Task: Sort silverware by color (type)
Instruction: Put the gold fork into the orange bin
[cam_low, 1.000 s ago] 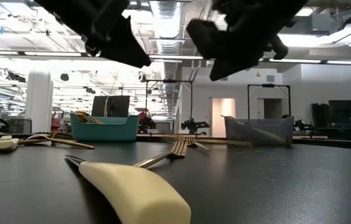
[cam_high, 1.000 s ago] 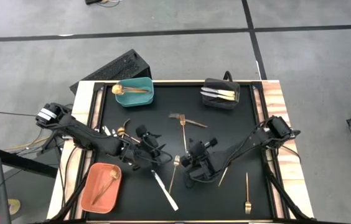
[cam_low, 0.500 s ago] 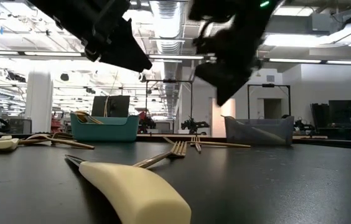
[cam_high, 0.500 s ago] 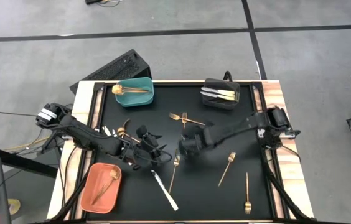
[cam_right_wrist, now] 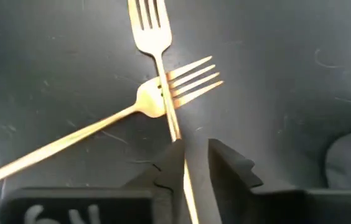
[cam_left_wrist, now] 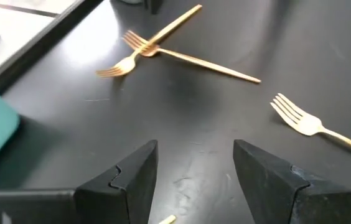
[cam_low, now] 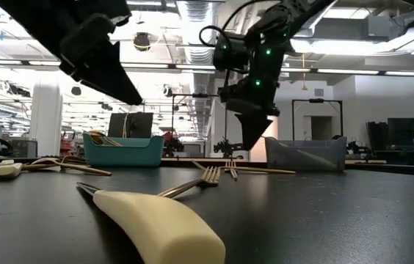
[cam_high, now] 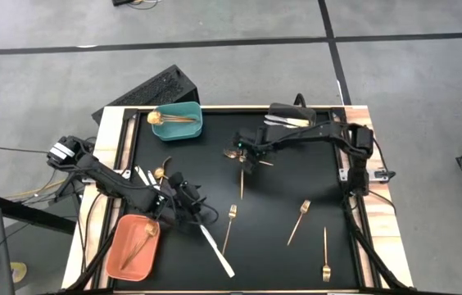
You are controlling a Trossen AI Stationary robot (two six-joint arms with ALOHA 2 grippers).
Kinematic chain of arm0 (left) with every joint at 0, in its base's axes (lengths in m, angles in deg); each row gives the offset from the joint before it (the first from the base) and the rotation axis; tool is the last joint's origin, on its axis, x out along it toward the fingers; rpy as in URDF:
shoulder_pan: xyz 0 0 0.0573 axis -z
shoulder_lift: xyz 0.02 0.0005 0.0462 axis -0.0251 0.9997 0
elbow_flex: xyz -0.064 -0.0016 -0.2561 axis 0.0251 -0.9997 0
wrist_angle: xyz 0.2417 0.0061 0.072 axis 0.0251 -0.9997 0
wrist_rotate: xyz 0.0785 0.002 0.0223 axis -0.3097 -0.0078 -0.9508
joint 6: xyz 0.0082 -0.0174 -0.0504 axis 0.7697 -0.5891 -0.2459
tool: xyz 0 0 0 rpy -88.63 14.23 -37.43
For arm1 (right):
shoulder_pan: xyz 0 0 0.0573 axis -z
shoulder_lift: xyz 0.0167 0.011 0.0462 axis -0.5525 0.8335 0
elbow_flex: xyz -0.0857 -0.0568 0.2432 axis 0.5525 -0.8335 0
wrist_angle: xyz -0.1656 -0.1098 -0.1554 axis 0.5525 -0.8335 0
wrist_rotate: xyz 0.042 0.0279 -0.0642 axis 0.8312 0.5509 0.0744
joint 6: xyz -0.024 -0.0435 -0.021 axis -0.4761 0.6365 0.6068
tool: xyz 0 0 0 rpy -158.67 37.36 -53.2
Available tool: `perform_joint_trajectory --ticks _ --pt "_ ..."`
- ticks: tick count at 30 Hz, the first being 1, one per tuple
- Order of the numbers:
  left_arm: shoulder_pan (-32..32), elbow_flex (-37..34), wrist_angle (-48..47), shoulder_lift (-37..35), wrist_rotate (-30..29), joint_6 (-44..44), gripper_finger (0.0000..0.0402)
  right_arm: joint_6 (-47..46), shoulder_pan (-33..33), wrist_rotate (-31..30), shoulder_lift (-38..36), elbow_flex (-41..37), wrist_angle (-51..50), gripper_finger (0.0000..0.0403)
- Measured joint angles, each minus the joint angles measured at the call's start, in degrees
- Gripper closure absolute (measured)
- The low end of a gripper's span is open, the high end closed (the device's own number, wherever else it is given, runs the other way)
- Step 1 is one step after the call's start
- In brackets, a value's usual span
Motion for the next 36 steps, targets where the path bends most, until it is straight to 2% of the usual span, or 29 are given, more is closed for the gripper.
perform_joint_trajectory --ticks 3,5,9,13,18,24,25,30,33,36 --pt "0.0 0.0 -0.3 0.0 -1.4 -0.9 0.0205 2.3 1.6 5.5 0.0 -2.1 3.3 0.0276" --pt "0.0 0.0 -0.3 0.0 -1.9 -1.4 0.0205 2.9 1.7 7.1 0.0 -4.2 5.9 0.026" --pt "-0.1 -0.9 0.9 0.0 -3.0 -1.4 0.0205 3.6 1.5 7.6 0.0 -6.7 7.5 0.024" --pt "-1.6 -2.9 2.2 0.0 -2.4 -4.0 0.0205 4.1 1.3 7.3 0.0 -10.6 13.0 0.0238" --pt "-3.8 -6.0 7.6 0.0 0.6 -5.9 0.0205 3.1 1.8 6.8 -0.2 -12.6 15.4 0.027" --pt "-6.0 -8.3 14.8 0.0 1.9 -5.6 0.0205 0.4 1.1 6.7 -0.3 -13.2 15.4 0.0366" --pt "-6.2 -8.3 15.0 0.0 2.1 -5.5 0.0205 -0.5 0.7 6.6 -0.3 -13.2 15.4 0.0372" --pt "-6.5 -8.3 16.0 0.0 4.9 -3.8 0.0205 -6.1 -2.6 4.3 -0.7 -13.3 15.9 0.0372" --pt "-6.1 -8.3 17.3 0.0 7.4 -2.8 0.0205 -9.3 -5.5 1.5 -2.1 -13.6 15.0 0.0372" --pt "-5.3 -8.3 18.5 0.0 7.6 -1.3 0.0205 -11.6 -9.2 -2.9 -5.1 -13.6 16.2 0.0372"
